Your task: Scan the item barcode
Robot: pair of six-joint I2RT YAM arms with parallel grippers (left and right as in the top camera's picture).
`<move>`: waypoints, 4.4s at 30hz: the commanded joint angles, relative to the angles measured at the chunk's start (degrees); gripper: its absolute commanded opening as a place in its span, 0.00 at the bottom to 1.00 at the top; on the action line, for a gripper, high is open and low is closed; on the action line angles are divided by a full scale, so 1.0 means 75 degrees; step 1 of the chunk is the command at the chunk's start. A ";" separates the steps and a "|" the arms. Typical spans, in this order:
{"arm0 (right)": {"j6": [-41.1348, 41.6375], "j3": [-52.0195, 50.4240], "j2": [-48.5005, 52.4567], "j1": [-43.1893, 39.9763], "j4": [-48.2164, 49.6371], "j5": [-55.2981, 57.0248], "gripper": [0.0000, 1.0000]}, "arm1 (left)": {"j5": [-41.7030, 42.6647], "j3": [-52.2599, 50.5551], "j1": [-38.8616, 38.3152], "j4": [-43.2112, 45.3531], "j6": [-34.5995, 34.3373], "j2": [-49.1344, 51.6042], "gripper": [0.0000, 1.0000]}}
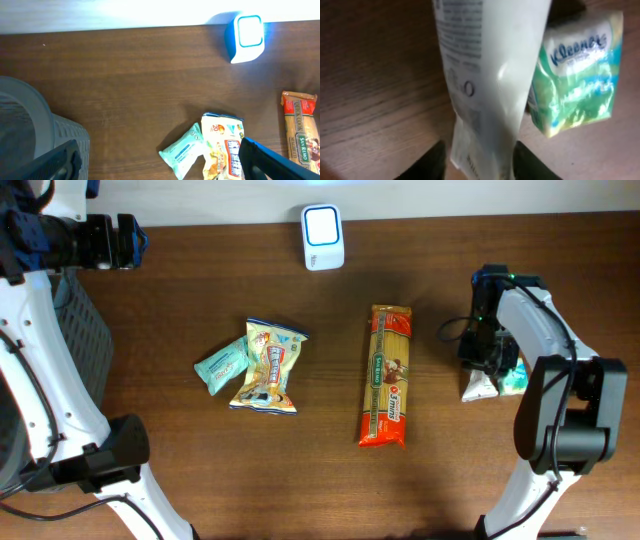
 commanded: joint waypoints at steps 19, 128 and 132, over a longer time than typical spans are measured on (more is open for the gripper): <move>-0.1244 -0.1760 -0.0119 0.1037 0.2620 -0.5345 0.43 | 0.0061 0.0020 0.0012 0.0012 0.0044 -0.0076 0.99; -0.4639 -0.2897 0.0140 -0.0219 0.2556 -0.7099 0.25 | 0.0061 0.0020 0.0012 0.0009 0.0044 -0.0076 0.99; -0.4639 -0.2827 0.0134 -0.0221 0.2614 -0.7367 0.04 | 0.0061 0.0020 0.0012 0.0009 0.0047 -0.0076 0.99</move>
